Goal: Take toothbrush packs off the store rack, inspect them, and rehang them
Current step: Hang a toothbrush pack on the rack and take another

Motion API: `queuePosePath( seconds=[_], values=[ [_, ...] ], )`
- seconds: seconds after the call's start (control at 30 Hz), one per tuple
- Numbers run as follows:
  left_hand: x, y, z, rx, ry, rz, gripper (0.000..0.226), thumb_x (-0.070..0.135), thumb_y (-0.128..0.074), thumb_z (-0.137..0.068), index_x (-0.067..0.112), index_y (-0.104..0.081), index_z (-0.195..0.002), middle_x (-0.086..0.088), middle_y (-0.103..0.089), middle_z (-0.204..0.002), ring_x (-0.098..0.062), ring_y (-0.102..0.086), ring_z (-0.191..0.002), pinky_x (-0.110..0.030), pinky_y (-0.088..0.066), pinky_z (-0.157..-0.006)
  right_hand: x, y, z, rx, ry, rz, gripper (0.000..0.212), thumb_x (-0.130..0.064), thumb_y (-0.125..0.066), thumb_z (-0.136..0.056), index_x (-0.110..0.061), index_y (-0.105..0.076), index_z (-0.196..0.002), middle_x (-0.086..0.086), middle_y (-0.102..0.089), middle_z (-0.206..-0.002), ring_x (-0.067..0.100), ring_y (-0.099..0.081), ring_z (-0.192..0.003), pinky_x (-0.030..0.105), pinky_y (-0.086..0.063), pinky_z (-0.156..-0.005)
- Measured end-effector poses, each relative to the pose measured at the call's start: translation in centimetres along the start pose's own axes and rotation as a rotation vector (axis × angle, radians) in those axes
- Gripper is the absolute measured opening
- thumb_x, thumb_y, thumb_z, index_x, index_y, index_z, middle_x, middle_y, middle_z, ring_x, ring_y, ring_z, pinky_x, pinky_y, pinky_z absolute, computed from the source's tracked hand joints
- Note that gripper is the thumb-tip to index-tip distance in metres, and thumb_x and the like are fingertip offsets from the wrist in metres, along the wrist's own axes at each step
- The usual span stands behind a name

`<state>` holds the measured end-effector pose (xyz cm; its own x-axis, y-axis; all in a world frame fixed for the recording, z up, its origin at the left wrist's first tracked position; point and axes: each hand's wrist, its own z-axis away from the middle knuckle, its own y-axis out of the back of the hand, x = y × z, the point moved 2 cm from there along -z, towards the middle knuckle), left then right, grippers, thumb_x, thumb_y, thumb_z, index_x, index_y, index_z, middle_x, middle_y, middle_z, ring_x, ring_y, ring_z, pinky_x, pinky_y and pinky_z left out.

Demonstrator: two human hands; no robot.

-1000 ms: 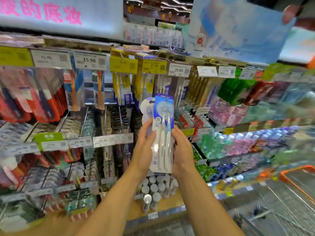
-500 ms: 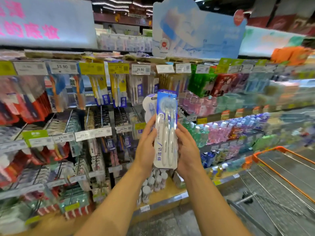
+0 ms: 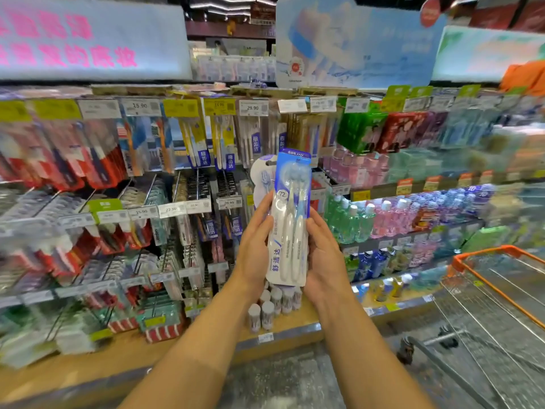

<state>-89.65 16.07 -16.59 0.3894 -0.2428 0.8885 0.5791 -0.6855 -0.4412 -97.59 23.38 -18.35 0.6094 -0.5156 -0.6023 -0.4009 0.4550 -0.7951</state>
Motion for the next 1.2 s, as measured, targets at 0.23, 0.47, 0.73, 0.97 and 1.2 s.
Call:
queuePosePath(
  seconds=[0.23,0.47,0.73,0.97,1.2],
  values=[
    [2.2,2.1,0.8,0.01,-0.054,-0.098,0.041,0.019,-0.038,-0.11,0.033,-0.054,-0.145,0.0,-0.063,-0.143,-0.023,-0.061,-0.131,-0.053,-0.043,-0.114,2.1,-2.5,0.6,-0.035,0.012,-0.04,0.035,-0.013,-0.06,-0.102,-0.012,-0.062,-0.136,0.021,-0.066,-0.133,0.038,-0.063,-0.125,0.053,-0.047,-0.108],
    [6.4,8.3,2.6,0.062,-0.101,-0.152,0.04,0.017,-0.039,-0.11,0.031,-0.053,-0.146,0.0,-0.062,-0.144,-0.022,-0.06,-0.131,-0.052,-0.044,-0.113,7.0,-7.5,2.1,-0.081,-0.023,0.015,0.029,-0.011,-0.055,-0.103,-0.014,-0.064,-0.131,0.022,-0.069,-0.129,0.039,-0.065,-0.122,0.056,-0.048,-0.107],
    [13.7,20.0,7.1,0.186,-0.22,-0.25,0.039,0.016,-0.038,-0.11,0.034,-0.055,-0.141,0.016,-0.071,-0.127,-0.007,-0.067,-0.117,-0.024,-0.058,-0.089,17.3,-16.3,4.3,-0.17,-0.155,0.088,0.03,-0.011,-0.051,-0.105,-0.015,-0.063,-0.131,0.019,-0.069,-0.129,0.038,-0.064,-0.124,0.059,-0.046,-0.109],
    [20.3,29.7,10.9,0.341,-0.285,-0.282,0.038,0.015,-0.039,-0.11,0.034,-0.056,-0.138,0.014,-0.07,-0.129,-0.007,-0.068,-0.116,-0.024,-0.057,-0.088,26.5,-24.9,6.3,-0.24,-0.282,0.092,0.028,-0.009,-0.052,-0.104,-0.014,-0.064,-0.129,0.02,-0.07,-0.127,0.035,-0.068,-0.116,0.053,-0.055,-0.099],
    [25.7,36.9,14.2,0.448,-0.313,-0.229,0.034,0.017,-0.046,-0.107,0.042,-0.063,-0.123,0.014,-0.074,-0.121,-0.015,-0.069,-0.118,-0.042,-0.054,-0.102,33.8,-31.6,8.3,-0.338,-0.359,0.09,0.027,-0.013,-0.057,-0.102,-0.02,-0.065,-0.127,0.016,-0.072,-0.125,0.031,-0.071,-0.112,0.047,-0.058,-0.09]
  ],
)
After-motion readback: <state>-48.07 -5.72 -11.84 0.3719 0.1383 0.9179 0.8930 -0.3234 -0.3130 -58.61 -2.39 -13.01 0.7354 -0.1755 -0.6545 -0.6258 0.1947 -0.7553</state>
